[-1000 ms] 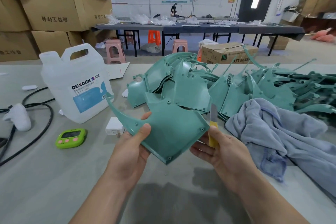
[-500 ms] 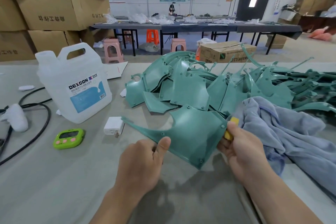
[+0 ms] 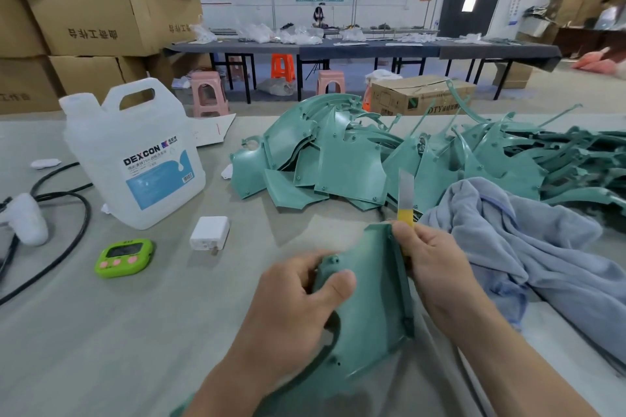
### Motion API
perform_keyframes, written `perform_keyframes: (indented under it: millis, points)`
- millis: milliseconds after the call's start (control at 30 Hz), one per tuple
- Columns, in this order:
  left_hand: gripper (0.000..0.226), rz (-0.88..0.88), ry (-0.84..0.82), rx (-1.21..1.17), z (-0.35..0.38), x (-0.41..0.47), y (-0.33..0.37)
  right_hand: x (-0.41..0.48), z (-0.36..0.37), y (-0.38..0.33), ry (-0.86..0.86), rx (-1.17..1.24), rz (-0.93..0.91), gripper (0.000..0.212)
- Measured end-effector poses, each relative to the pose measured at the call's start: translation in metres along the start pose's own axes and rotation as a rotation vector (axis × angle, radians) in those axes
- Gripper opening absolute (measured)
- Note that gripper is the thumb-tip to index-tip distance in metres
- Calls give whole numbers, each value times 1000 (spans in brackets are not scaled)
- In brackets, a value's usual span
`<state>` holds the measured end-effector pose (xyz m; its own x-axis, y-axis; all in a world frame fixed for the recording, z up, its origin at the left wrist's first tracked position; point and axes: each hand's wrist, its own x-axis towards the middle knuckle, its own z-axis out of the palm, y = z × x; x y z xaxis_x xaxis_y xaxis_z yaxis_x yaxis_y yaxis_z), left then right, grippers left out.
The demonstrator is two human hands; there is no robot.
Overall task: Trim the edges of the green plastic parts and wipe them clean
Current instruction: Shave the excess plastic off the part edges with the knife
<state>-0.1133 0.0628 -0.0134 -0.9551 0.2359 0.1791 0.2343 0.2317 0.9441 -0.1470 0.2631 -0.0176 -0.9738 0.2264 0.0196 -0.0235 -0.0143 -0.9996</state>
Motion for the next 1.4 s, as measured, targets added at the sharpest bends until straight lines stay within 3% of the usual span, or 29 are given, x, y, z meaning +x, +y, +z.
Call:
perform_keyframes:
  millis: [67, 167, 233, 467, 767, 933, 1133, 1267, 1400]
  points:
    - [13, -93, 41, -171, -1, 5, -2, 1, -1, 4, 40, -105, -43, 33]
    - [18, -199, 149, -245, -7, 12, -8, 2, -10, 12, 170, -407, -191, 29]
    - [18, -287, 157, -314, -12, 16, -10, 3, -15, 12, 167, -518, -266, 25]
    - [23, -350, 118, -463, -24, 23, -12, 2, -10, 16, -73, -735, -284, 22]
    - [28, -362, 157, -566, -39, 24, -10, -8, -31, -11, -338, -664, -254, 40]
    - [26, -356, 140, -569, -39, 24, -9, -7, -39, -17, -478, -690, -230, 29]
    - [32, -312, 31, -527, -35, 16, -6, 6, -35, -3, -330, -778, -246, 16]
    - [31, -285, -71, -465, -27, 10, -4, 14, -31, 5, -196, -803, -203, 22]
    - [34, -279, -43, -482, -29, 12, -5, 16, -34, 10, -1, -847, -124, 25]
